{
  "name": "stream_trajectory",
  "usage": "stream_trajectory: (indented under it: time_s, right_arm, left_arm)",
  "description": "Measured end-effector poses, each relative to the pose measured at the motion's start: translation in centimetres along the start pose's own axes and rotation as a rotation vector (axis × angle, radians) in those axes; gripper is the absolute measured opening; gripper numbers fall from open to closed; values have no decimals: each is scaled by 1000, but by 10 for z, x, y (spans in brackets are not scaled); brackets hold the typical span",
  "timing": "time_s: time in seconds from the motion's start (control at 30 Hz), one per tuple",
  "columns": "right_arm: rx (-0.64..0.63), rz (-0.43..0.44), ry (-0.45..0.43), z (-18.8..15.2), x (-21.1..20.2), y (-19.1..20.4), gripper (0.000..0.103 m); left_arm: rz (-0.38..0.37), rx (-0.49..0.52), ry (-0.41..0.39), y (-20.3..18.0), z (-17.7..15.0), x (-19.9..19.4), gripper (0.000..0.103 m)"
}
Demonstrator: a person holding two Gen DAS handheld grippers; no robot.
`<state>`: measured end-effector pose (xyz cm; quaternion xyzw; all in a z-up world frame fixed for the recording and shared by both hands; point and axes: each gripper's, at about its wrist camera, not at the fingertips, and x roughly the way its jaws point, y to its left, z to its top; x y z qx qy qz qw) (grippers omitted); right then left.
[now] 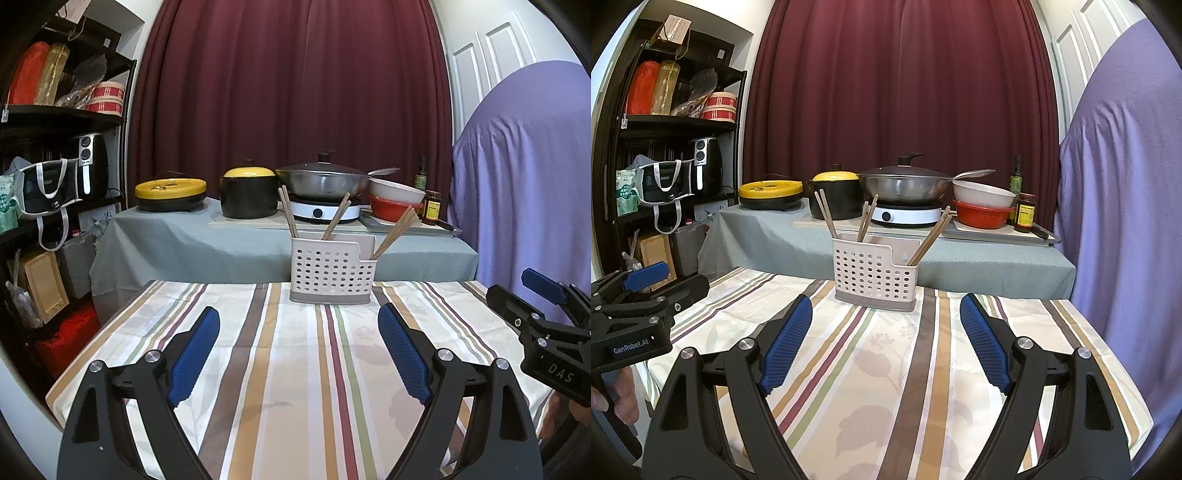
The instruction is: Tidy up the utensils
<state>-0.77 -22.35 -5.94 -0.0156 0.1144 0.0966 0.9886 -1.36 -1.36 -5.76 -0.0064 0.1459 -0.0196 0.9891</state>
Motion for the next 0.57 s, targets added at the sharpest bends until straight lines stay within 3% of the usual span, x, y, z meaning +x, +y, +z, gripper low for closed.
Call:
stream_trajectory:
  time_s: [0.3, 0.57]
  right_arm:
    - [-2, -2, 0, 0, 0, 0, 80]
    - [13, -10, 23, -5, 11, -8, 81]
  left_arm:
    - [14, 6, 14, 1, -1, 5, 85]
    - [6, -10, 100, 7, -8, 25, 85]
